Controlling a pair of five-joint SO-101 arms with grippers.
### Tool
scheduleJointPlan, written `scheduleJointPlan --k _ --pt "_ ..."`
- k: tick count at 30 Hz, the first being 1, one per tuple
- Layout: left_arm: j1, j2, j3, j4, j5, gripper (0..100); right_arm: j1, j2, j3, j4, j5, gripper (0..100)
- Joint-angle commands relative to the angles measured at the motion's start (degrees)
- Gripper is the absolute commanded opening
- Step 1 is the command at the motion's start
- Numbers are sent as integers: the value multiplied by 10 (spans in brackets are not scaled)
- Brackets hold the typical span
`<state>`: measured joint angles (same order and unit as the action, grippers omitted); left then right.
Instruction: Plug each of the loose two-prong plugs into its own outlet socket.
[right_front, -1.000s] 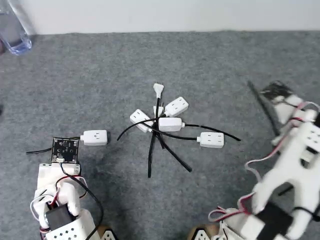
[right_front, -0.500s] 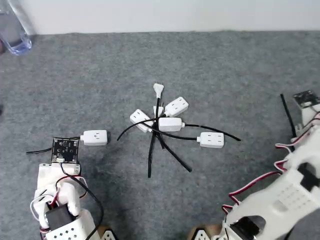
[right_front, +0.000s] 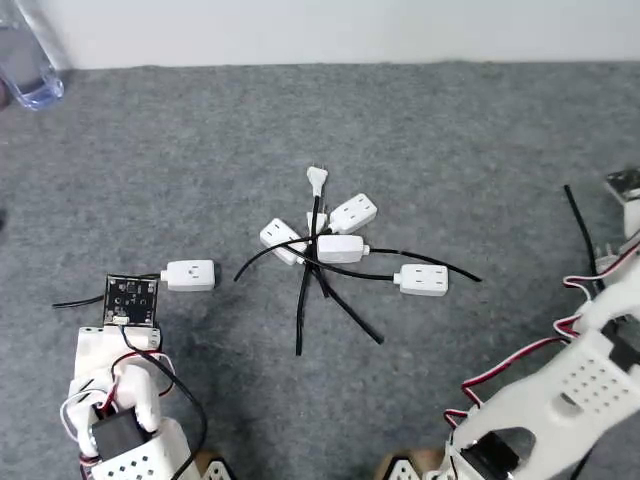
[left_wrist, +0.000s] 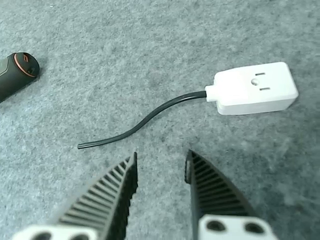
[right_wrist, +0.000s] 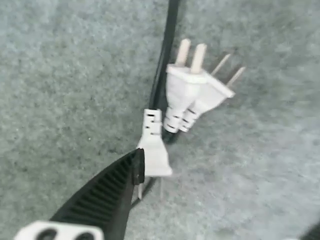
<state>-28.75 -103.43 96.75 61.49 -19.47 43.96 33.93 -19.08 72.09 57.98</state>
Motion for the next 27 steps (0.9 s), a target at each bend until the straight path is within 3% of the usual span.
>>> scheduleJointPlan --k 1,10,15,19,27 --pt "-1 -9 -3 4 -4 151 2 30 -30 -5 -3 548" --pt "-1 -9 -3 4 -4 151 -51 74 -32 -11 -5 543" --pt "-1 -9 -3 4 -4 151 -86 73 -30 -6 -6 452" --pt "-1 -9 -3 4 -4 151 -114 57 -48 55 -8 400" --pt "0 -9 -3 4 -4 151 -225 -84 -75 178 -63 425"
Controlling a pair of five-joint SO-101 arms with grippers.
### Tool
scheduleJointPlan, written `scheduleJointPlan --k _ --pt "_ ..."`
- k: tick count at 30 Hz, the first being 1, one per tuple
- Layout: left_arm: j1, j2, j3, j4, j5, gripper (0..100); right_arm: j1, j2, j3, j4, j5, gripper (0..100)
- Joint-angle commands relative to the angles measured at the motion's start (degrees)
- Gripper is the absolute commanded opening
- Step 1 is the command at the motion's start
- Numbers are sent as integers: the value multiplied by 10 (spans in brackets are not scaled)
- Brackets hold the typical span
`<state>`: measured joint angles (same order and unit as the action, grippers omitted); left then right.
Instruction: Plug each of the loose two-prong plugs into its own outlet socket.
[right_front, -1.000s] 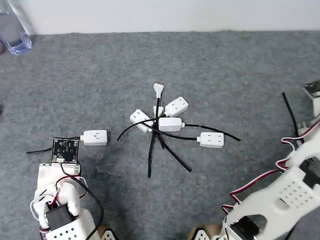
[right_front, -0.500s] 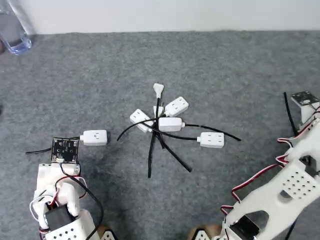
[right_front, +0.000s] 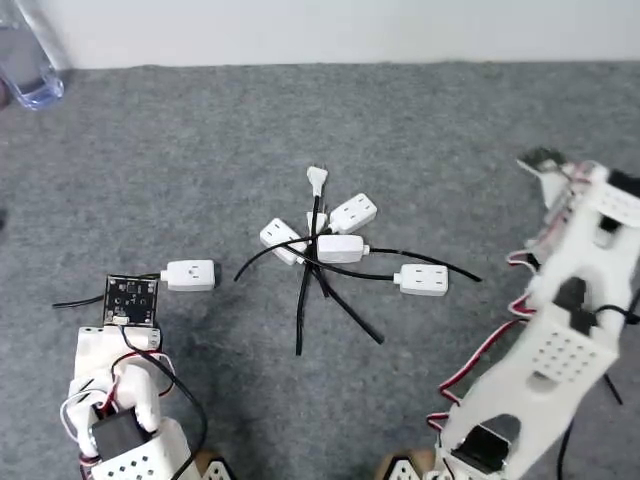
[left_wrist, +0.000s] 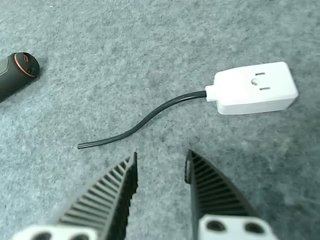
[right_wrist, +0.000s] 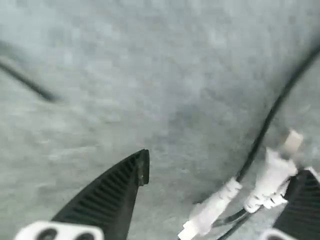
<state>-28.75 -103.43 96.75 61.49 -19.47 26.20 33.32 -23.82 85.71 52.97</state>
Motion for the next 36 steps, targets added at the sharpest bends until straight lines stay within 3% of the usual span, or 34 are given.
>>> scheduleJointPlan --k 1,12,19,23,27,30,34,36 --pt "0 -9 -3 4 -4 151 -65 -96 -27 56 -14 424" --pt "0 -9 -3 4 -4 151 -202 -112 -25 170 -5 424" --pt "0 -11 -5 -17 27 152 -181 -167 6 173 -41 424" --pt "-2 -11 -7 -74 186 155 -174 -276 137 171 -73 425" --pt "-4 -10 -48 -81 163 205 -182 -418 318 142 -89 426" --pt "16 -10 -84 -64 143 212 -184 -536 459 59 -101 426" --pt "129 -9 -95 0 113 214 -229 -686 622 -36 -123 424" --pt "199 -9 -96 22 60 214 -241 -753 683 -67 -131 424"
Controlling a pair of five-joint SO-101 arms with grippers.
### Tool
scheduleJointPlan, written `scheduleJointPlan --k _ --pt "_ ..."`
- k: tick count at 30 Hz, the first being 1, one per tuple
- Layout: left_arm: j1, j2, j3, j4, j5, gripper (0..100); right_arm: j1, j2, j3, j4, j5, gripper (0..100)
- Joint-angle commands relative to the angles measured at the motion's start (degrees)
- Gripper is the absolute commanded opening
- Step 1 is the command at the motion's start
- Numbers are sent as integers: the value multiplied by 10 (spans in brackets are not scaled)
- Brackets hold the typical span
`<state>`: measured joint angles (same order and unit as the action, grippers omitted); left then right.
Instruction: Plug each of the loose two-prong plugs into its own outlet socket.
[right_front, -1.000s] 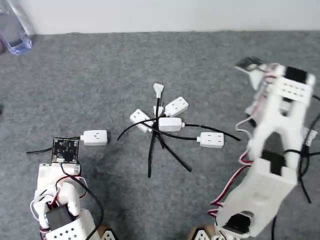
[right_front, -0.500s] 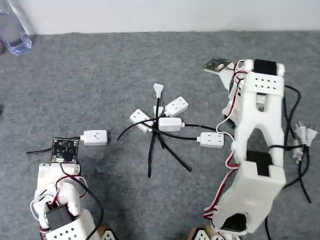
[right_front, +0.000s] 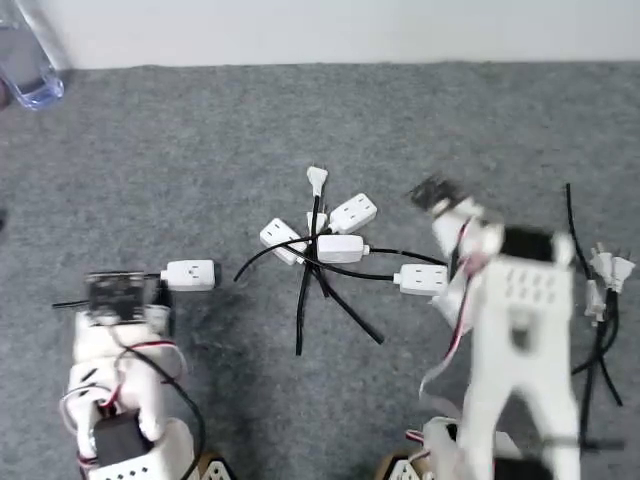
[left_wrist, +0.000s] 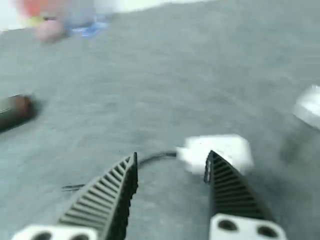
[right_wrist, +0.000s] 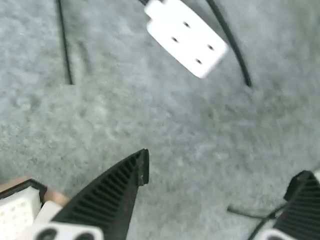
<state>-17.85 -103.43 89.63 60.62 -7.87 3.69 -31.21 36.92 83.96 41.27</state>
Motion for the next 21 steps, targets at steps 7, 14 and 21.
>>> scheduleJointPlan --k 7,14,21 --pt "186 -1 -95 11 -146 214 25 -287 289 -169 -85 424" --pt "207 237 -248 -21 -147 214 49 -401 447 -277 -151 423" --pt "324 593 -525 96 -219 214 59 -465 491 -280 -149 423"
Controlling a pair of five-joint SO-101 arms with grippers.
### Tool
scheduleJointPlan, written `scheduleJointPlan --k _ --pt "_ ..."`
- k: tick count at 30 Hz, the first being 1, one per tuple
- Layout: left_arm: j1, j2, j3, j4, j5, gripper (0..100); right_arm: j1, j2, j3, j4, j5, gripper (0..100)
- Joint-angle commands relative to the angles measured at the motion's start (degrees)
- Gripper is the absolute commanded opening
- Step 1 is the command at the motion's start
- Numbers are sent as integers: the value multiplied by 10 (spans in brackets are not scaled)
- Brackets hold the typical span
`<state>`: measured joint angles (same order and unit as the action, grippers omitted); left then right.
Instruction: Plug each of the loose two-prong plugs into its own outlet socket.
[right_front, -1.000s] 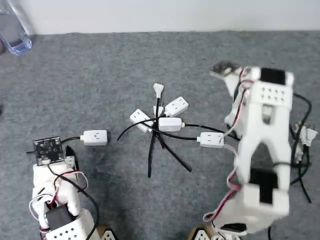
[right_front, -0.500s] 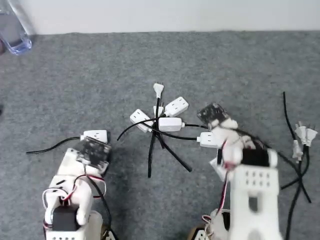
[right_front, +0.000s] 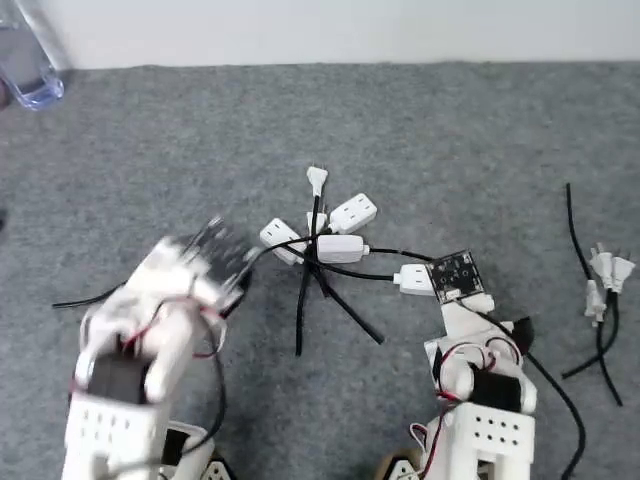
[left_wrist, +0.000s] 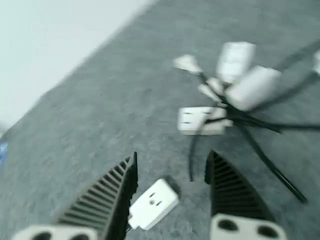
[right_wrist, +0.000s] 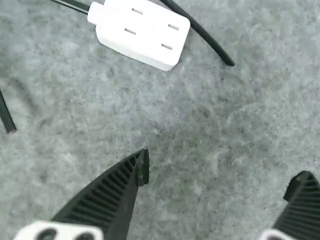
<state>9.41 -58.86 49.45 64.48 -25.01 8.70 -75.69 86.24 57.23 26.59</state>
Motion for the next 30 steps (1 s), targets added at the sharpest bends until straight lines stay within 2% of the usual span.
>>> scheduleJointPlan --k 1,5,12,18,23,25,30 --pt "69 193 -157 79 -66 214 9 -23 0 -13 -2 423" --pt "122 321 -237 101 -118 212 9 -30 6 -15 -2 423" --pt "201 418 -243 -21 -133 211 46 -26 10 -44 -3 423" --pt "208 574 -281 -113 -142 212 47 -26 10 -43 -3 423" --pt "206 729 -407 -115 -139 212 46 -26 10 -42 -3 423" --pt "200 782 -461 -113 -114 211 46 -26 10 -41 -3 423" --pt "189 867 -551 -98 -96 211 45 -30 18 -43 -2 423"
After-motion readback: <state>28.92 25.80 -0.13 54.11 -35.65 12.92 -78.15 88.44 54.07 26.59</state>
